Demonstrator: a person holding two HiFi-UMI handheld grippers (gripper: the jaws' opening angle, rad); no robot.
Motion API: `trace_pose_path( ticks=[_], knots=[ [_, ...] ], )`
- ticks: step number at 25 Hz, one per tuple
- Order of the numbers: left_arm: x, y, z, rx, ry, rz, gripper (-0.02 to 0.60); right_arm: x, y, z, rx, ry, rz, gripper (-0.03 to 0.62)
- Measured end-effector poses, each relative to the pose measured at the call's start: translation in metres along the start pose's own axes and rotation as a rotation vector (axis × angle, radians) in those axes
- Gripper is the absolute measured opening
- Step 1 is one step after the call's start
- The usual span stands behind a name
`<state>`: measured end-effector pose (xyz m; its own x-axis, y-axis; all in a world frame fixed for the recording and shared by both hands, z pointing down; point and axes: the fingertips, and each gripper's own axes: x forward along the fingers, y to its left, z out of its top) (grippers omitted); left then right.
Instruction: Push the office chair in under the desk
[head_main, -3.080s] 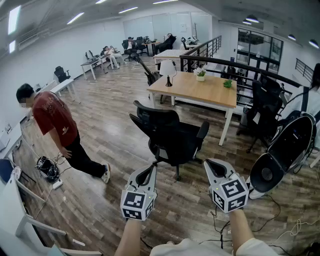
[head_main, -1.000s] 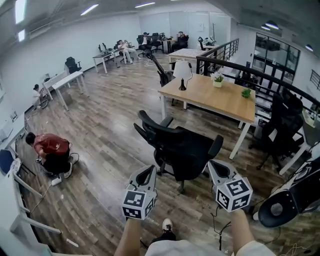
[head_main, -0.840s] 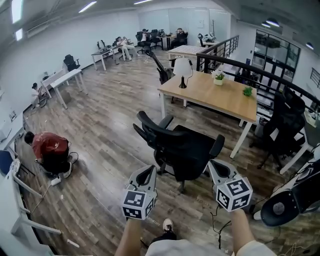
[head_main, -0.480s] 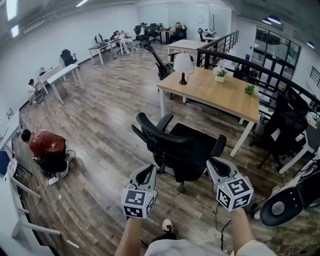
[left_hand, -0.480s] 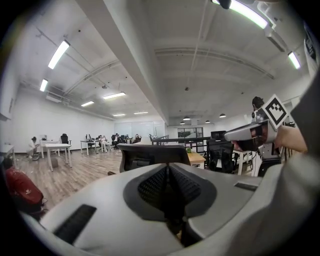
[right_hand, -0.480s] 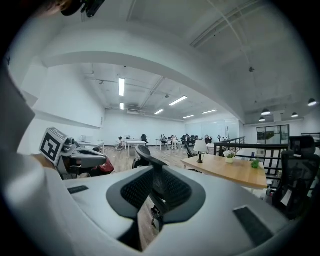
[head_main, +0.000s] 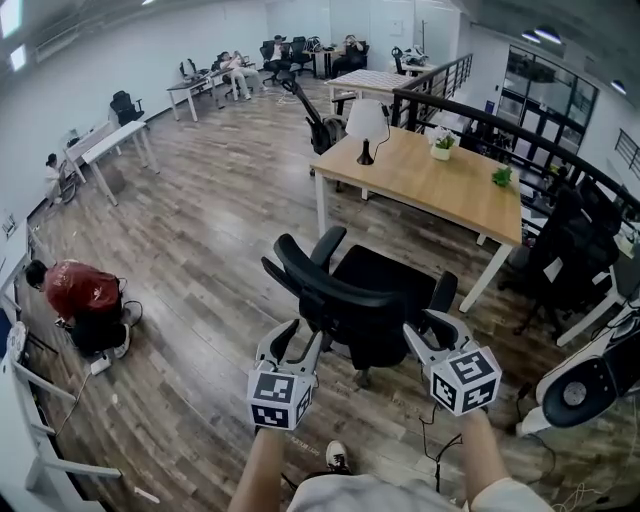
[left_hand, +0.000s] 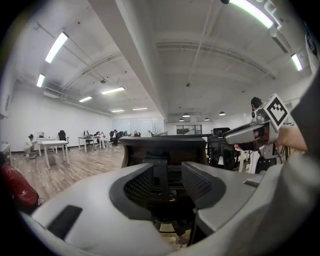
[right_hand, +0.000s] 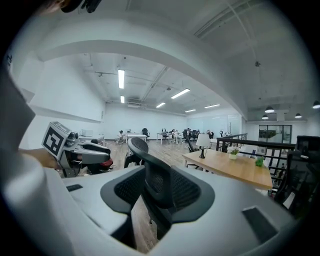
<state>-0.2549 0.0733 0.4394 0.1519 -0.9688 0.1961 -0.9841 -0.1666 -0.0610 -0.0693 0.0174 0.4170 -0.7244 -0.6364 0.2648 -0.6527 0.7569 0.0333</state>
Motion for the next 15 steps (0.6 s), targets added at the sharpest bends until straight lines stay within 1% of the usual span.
trace_pose_path(
  ticks=[3, 6, 9, 12, 15],
  knots=[
    [0.014, 0.011, -0.008, -0.009, 0.019, -0.025, 0.242, 0.017, -0.001, -0.003, -0.011, 0.021, 0.001, 0.206],
    [0.03, 0.019, -0.015, -0.032, 0.047, -0.08, 0.302, 0.036, -0.007, -0.012, -0.027, 0.046, 0.002, 0.219],
    [0.045, 0.021, -0.025, -0.027, 0.084, -0.137, 0.341, 0.05, -0.016, -0.022, -0.053, 0.083, -0.007, 0.263],
    [0.055, 0.022, -0.033, -0.022, 0.102, -0.163, 0.353, 0.059, -0.024, -0.029, -0.096, 0.113, -0.034, 0.267],
    [0.066, 0.025, -0.036, -0.026, 0.103, -0.172, 0.353, 0.069, -0.024, -0.03, -0.112, 0.125, -0.026, 0.267]
  ],
)
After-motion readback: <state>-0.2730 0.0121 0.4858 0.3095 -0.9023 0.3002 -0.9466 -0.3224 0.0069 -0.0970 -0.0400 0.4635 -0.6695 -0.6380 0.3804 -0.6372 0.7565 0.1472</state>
